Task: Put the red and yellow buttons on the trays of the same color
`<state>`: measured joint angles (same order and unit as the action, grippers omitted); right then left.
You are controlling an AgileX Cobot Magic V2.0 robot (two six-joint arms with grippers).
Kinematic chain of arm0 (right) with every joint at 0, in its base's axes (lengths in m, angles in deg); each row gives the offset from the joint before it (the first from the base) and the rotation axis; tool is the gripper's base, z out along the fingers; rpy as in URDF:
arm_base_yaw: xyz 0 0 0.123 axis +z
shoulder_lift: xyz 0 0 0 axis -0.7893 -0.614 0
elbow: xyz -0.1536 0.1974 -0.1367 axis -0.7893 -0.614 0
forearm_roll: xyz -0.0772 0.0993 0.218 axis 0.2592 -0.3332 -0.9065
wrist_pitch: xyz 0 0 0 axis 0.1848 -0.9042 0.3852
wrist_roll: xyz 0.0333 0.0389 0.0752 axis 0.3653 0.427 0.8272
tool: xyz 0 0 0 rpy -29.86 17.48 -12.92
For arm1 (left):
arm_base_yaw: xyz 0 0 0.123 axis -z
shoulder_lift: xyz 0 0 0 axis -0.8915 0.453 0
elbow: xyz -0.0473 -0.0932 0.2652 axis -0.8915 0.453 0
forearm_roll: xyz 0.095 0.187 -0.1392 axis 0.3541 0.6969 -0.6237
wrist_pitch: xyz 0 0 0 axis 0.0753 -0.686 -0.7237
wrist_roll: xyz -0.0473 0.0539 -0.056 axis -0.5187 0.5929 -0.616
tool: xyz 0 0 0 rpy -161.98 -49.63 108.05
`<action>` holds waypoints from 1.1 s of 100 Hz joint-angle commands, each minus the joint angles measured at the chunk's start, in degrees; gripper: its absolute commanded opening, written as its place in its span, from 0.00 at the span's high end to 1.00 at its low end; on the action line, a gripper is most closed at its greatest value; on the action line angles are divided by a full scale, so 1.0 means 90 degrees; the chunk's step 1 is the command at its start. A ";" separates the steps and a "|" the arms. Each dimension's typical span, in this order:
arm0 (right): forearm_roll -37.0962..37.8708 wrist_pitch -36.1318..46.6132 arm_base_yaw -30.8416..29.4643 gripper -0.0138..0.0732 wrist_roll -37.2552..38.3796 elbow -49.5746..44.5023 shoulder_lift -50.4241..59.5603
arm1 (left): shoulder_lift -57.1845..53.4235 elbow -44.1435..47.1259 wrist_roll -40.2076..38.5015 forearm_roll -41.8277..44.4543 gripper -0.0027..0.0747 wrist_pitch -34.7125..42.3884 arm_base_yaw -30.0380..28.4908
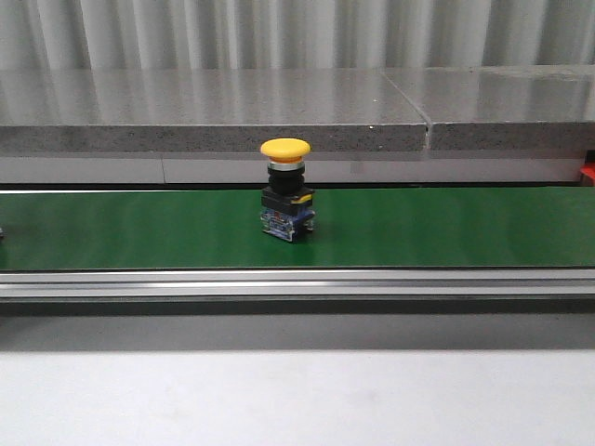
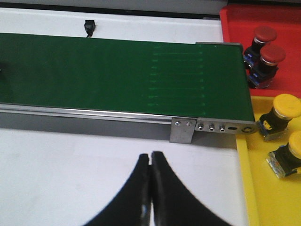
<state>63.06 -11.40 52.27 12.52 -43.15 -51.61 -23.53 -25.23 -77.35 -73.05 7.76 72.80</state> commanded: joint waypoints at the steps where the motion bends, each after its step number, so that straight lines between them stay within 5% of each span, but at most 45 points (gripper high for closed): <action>1: 0.0077 0.0511 0.0005 0.92 -0.0052 0.0142 -0.0077 | -0.0413 0.0069 -0.0012 -0.0101 0.99 0.0378 0.0047; 54: 0.0006 0.0517 0.0005 0.92 -0.0052 0.0233 -0.0161 | -0.1594 0.0702 -0.0012 -0.0090 0.99 0.0213 0.0047; 98: -0.0422 0.0041 0.0421 0.92 -0.0290 0.1358 -0.1914 | -0.1571 0.0702 -0.0012 -0.0090 0.99 0.0213 0.0047; 110: -0.0529 -0.0230 0.0545 0.80 -0.0290 0.1769 -0.2639 | -0.1571 0.0702 -0.0012 -0.0090 0.99 0.0213 0.0047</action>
<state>59.39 -14.74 56.59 10.78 -31.33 -70.81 -38.29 -17.52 -77.35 -73.05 5.88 72.80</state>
